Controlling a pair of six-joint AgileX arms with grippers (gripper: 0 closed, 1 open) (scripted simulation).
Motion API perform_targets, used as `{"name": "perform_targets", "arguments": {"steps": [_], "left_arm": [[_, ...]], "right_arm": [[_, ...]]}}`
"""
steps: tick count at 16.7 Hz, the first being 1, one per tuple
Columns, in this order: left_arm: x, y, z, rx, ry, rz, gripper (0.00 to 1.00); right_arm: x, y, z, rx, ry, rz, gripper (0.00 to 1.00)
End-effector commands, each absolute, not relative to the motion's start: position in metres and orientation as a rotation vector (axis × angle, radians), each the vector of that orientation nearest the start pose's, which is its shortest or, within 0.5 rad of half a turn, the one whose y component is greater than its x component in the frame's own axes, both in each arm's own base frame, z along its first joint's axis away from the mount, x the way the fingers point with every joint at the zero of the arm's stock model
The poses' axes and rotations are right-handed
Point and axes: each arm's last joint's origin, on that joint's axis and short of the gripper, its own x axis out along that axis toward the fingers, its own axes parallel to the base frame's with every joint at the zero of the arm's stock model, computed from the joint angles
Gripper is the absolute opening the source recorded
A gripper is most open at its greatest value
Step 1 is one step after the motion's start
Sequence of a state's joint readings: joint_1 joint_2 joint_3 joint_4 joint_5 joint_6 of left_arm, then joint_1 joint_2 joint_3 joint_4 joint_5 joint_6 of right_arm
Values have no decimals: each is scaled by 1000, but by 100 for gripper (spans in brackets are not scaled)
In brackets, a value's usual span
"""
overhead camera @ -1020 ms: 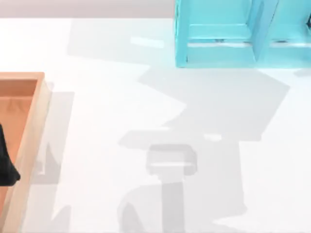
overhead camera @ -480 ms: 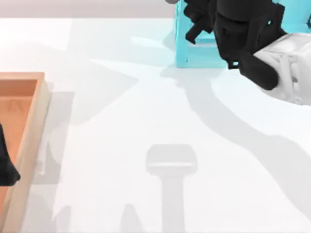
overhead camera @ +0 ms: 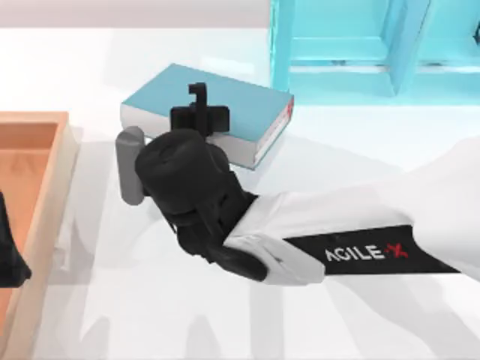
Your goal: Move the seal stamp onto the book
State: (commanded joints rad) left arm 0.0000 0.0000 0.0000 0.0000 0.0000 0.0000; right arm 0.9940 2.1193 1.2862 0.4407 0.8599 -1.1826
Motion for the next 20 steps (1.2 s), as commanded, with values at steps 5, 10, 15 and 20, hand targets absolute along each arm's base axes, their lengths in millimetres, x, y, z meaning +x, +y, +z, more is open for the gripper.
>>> {"name": "perform_targets", "arguments": {"steps": [5,10,15,20], "left_arm": [[106,-1,160,0,0,0,100],[106,-1,160,0,0,0,100],[106,-1,160,0,0,0,100],[106,-1,160,0,0,0,100]], "right_arm": [[254,378,135,-1546,113,299,0],[252,377,134,-1546,117,301,0],[249,378,136,-1546,113,299,0],[251,378,116,-1546,120,300,0]]}}
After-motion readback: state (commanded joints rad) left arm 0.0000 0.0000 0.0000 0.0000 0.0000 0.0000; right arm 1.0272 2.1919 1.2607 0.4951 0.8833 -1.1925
